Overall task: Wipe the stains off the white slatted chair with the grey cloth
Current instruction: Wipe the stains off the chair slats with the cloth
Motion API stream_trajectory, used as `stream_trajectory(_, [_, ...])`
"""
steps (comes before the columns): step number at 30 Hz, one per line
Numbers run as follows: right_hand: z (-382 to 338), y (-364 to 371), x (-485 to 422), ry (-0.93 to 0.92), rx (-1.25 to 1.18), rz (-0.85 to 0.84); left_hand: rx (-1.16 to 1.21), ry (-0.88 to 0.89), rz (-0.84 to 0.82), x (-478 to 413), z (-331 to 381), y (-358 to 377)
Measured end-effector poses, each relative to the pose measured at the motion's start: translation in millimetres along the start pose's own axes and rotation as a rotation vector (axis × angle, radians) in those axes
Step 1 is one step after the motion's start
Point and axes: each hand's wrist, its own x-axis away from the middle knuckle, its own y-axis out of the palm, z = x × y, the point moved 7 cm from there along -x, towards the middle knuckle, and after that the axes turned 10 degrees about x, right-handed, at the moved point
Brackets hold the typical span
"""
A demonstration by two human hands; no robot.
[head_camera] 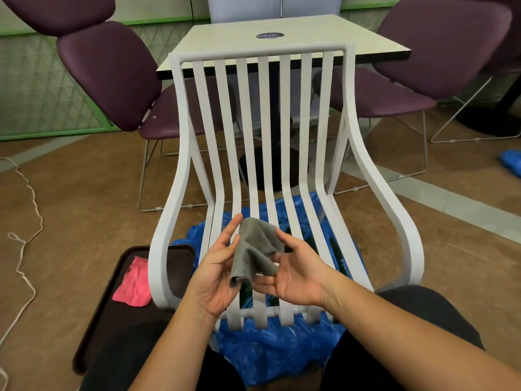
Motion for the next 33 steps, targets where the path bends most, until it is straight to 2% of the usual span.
stream_trajectory(3, [-11,-3,1,-0.144,-0.101,0.082,-0.045,0.007,0.023,-2,1,-4])
stream_trajectory(7, [-25,-17,7,-0.197,-0.102,0.198,-0.173,0.018,0.133,-7,4,-18])
stream_trajectory(13, [-21,-30,11,-0.054,0.021,0.274,-0.198,-0.2,0.376,-10,-16,-45])
stream_trajectory(16, [-16,-31,11,-0.001,0.057,0.276,-0.311,-0.293,0.479,-8,-22,-61])
stream_trajectory(22, [-18,-30,13,-0.045,0.096,0.284,-0.287,-0.249,0.509,-12,-21,-64])
stream_trajectory(27, [-22,-30,17,-0.056,0.104,0.278,-0.322,-0.337,0.479,-9,-21,-66])
stream_trajectory(29, [-27,-24,23,-0.073,0.143,0.246,-0.326,-0.235,0.425,-10,-13,-55])
stream_trajectory(30, [-34,-19,27,-0.138,0.196,0.232,-0.354,-0.115,0.377,-11,-3,-46])
stream_trajectory(33, [-78,6,55,-0.601,0.451,0.181,-0.484,0.284,0.087,2,30,9])
